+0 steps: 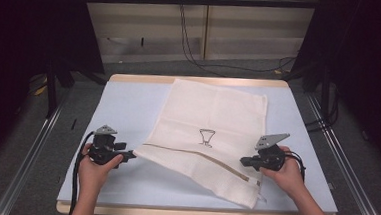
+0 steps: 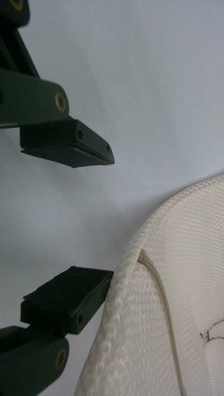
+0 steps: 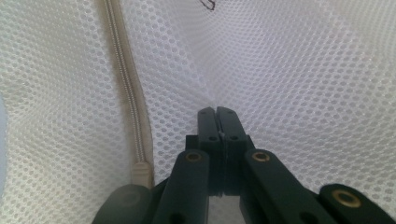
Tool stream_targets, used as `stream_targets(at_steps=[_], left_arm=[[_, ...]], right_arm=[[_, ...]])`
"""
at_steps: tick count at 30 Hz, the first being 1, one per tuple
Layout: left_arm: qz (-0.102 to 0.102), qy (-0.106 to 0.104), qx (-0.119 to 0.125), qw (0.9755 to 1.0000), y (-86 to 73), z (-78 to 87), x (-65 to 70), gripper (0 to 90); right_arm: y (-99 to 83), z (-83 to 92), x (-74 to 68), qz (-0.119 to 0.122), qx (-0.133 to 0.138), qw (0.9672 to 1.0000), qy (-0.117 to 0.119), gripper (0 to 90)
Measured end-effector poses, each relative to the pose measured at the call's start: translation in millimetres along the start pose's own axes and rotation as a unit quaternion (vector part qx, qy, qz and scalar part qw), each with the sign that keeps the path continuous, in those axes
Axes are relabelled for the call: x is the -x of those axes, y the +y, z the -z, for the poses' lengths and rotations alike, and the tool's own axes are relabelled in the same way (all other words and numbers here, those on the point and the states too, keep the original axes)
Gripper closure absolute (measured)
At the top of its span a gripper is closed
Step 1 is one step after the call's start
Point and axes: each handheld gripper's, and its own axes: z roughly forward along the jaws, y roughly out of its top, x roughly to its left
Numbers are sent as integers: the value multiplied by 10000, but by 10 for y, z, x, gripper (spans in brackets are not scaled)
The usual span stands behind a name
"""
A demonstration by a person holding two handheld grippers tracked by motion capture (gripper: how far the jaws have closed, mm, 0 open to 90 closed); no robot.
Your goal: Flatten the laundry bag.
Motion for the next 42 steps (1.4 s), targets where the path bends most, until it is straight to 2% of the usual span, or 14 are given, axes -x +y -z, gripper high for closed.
stream_targets(at_steps=[2,7,10,13,15,20,24,28,29,30,34,36,39,42], left_arm=[[-45,8,0,10000,26,7,11,379],[-80,-10,26,10000,40,-17,9,407],[-114,80,48,9999,47,-15,-9,407],[-166,51,61,9998,74,-29,21,403],[-201,-66,77,9997,101,-49,48,398],[-236,-85,100,9996,124,-74,58,391],[-294,-170,36,9994,145,-137,80,386],[-329,-230,8,9992,177,-203,107,387],[-301,-243,17,9993,183,-229,117,387],[-318,-249,7,9992,189,-259,120,387],[-332,-186,-48,9993,211,-384,141,399],[-407,-228,-205,9987,228,-450,145,406],[-336,-311,-236,9987,245,-527,158,428],[-333,-241,-327,9986,278,-589,170,458]], right_arm=[[-2,21,-1,47,-98,9999,-133,900],[-26,49,12,130,-61,9996,-227,900],[-50,79,35,136,-53,9995,-263,900],[-81,110,61,84,-3,9995,-295,900],[-92,114,64,14,29,9996,-287,895],[-91,150,52,73,-10,9994,-344,896],[-102,179,58,-63,242,9992,-312,784],[-97,241,62,-486,555,9970,-242,558],[-100,249,59,-529,609,9964,-252,533],[-114,257,54,-537,553,9963,-388,501],[-174,249,61,-645,430,9955,-547,442],[-203,258,63,-634,374,9951,-656,430],[-224,273,59,-708,358,9941,-734,419],[-257,297,57,-773,315,9927,-869,418]])
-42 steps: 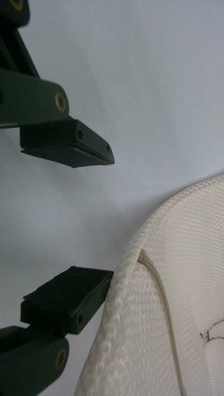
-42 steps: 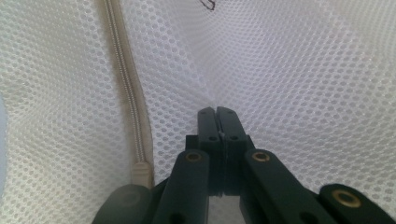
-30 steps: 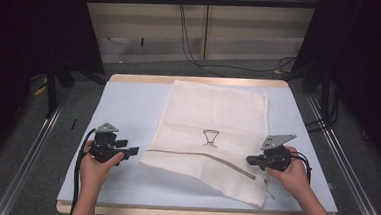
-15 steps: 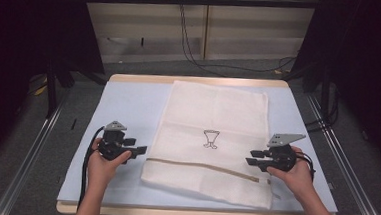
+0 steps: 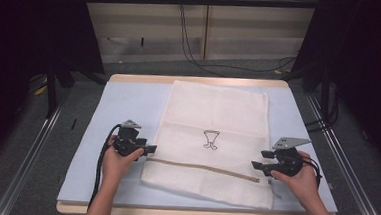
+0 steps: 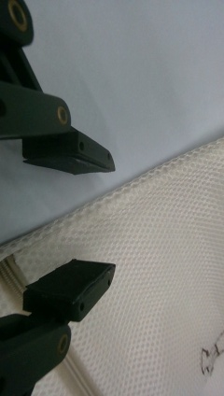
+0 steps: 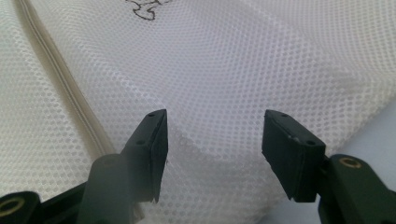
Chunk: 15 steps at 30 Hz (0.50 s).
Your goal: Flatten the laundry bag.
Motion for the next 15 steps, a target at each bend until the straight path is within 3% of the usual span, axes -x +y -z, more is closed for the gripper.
stream_targets(at_steps=[4,6,7,8,10,12,15], left_arm=[[-59,32,-46,10000,41,-35,10,538],[-107,149,-127,9998,61,-64,24,604],[-101,81,-170,9998,68,-74,21,604],[-50,88,-155,9998,71,-89,29,618],[-143,111,-226,9996,84,-100,30,691],[-67,113,-209,9997,88,-107,42,716],[-22,132,-212,9997,89,-104,41,798]], right_arm=[[-43,28,10,-35,-24,9997,-234,420],[-74,44,8,-80,-39,9992,-383,427],[-74,44,8,-80,-39,9992,-383,427],[-84,51,1,-173,-83,9988,-453,429],[-116,52,6,-306,-89,9981,-530,438],[-120,49,9,-312,-114,9980,-533,439],[-141,30,0,-529,-191,9965,-626,439]])
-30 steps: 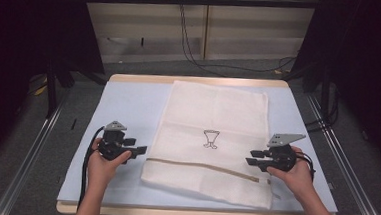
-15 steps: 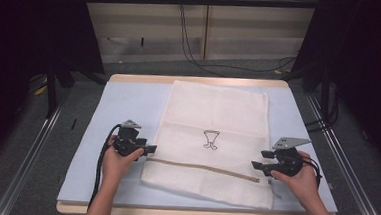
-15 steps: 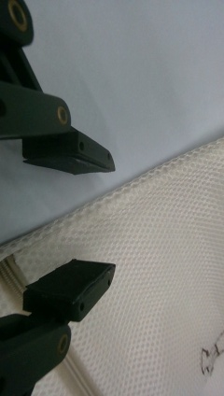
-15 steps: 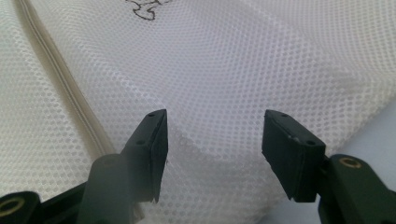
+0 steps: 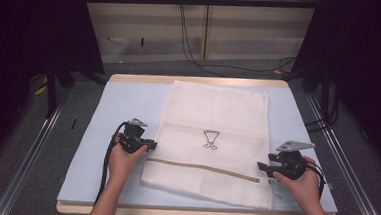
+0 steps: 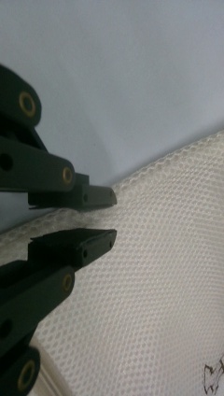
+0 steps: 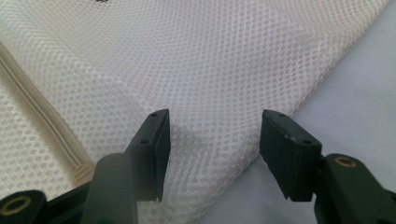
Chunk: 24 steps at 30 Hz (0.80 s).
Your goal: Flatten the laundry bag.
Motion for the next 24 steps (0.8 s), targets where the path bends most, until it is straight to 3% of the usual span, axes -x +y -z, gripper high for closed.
stream_targets(at_steps=[3,4,5,6,9,12,15,24], left_arm=[[27,7,0,10000,10,10,22,872],[51,-12,-10,10000,14,13,28,872],[57,-17,-27,10000,16,29,29,878],[57,-17,-27,10000,16,29,29,879],[97,-42,-64,9999,-3,72,18,881],[130,-66,-39,9999,-21,88,28,881],[109,-21,-31,9999,-52,132,48,881],[291,-31,20,9996,-165,247,3,882]], right_arm=[[-3,-27,-8,-139,-31,9998,-129,509],[-3,-27,-8,-139,-31,9998,-129,509],[-9,-25,12,-156,-22,9996,-226,597],[-9,-25,12,-156,-22,9996,-226,597],[-20,-28,47,-228,-14,9993,-310,746],[-12,-39,55,-250,2,9992,-320,790],[35,-69,52,-176,20,9994,-309,893],[150,-172,32,-117,31,9997,-202,900]])
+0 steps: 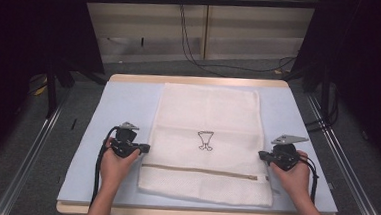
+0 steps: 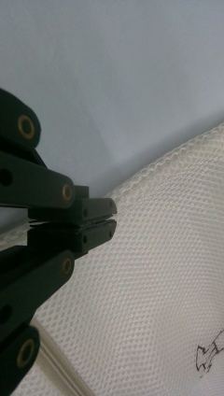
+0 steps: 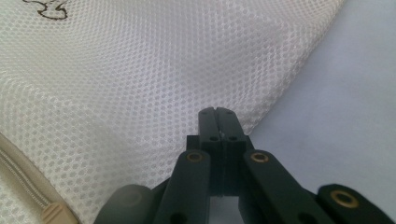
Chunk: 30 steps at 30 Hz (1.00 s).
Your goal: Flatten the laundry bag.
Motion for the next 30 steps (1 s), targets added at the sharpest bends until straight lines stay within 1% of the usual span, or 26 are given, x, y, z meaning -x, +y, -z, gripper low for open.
stream_targets(at_steps=[1,3,4,6,7,8,9,10,11,13,14,15,16,18,19,20,21,24,28,30], left_arm=[[52,23,45,10000,-18,13,-2,882],[14,77,-20,10000,-40,41,-15,882],[61,36,18,10000,-55,45,-14,882],[65,62,-20,10000,-74,65,-21,882],[116,79,28,9999,-91,65,-14,882],[75,82,-6,9999,-98,75,-21,882],[64,100,-34,9999,-106,85,-26,882],[115,86,-7,9999,-113,88,-25,882],[163,61,6,9998,-130,107,-32,882],[149,78,-3,9999,-140,121,-40,882],[188,101,9,9998,-145,126,-39,882],[182,76,4,9998,-156,133,-43,882],[215,91,61,9997,-167,133,-37,882],[210,89,43,9997,-174,140,-35,882],[166,83,20,9998,-178,150,-32,882],[209,84,46,9997,-182,149,-19,882],[193,100,41,9998,-184,153,-14,882],[176,105,-13,9998,-189,158,-14,882],[216,76,-36,9997,-192,152,0,882],[185,81,-73,9998,-193,151,5,882]], right_arm=[[12,-13,-9,8,15,10000,-6,900],[51,-50,-28,51,0,10000,44,900],[51,-50,-28,51,0,10000,44,900],[71,-66,-31,76,-10,10000,48,900],[80,-73,-36,47,25,10000,40,900],[90,-75,-44,61,-29,10000,56,900],[98,-91,-48,121,12,9999,65,900],[104,-93,-53,143,9,9999,87,900],[113,-100,-64,119,-4,9998,156,900],[116,-96,-71,82,-23,9998,174,900],[116,-96,-71,82,-23,9998,174,900],[116,-99,-67,124,-6,9997,204,900],[117,-91,-66,128,7,9997,220,900],[120,-78,-61,88,10,9996,252,900],[120,-76,-55,96,39,9996,249,900],[119,-63,-50,37,29,9997,247,900],[119,-66,-39,73,71,9996,271,900],[120,-64,-41,99,62,9995,287,900],[124,-80,-34,62,81,9997,230,900],[128,-93,-24,86,77,9996,239,900]])
